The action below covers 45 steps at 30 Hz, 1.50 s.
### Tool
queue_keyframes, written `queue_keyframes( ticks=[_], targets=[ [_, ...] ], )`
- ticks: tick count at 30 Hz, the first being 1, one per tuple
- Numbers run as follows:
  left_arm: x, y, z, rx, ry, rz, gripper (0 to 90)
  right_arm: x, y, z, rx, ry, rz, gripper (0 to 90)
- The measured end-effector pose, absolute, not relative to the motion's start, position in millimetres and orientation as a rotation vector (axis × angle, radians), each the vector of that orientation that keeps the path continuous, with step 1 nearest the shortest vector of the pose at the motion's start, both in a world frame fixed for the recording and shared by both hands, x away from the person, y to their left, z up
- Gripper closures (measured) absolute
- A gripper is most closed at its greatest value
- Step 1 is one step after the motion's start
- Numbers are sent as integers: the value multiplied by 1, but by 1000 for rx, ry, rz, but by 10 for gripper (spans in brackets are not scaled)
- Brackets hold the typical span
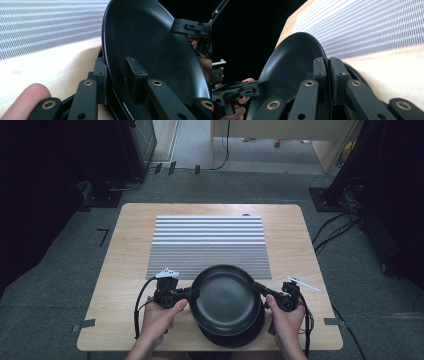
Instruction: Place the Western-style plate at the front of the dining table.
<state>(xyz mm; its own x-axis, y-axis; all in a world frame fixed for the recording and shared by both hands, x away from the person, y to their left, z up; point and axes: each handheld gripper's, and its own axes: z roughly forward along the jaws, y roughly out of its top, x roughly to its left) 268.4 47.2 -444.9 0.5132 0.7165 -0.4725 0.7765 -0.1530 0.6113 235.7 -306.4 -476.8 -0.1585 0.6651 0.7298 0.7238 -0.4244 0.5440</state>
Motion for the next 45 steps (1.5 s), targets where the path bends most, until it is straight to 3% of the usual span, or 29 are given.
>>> queue_keyframes(
  ticks=[22, 45],
  targets=[
    [337, 51, -429, 1843, 1283, -54, 724, 319, -299, -450, -1998, -1680, -1661, 829],
    [418, 50, -463, 1813, 1431, -91, 721, 401, -288, -475, -2085, -1727, -1571, 822]
  ],
)
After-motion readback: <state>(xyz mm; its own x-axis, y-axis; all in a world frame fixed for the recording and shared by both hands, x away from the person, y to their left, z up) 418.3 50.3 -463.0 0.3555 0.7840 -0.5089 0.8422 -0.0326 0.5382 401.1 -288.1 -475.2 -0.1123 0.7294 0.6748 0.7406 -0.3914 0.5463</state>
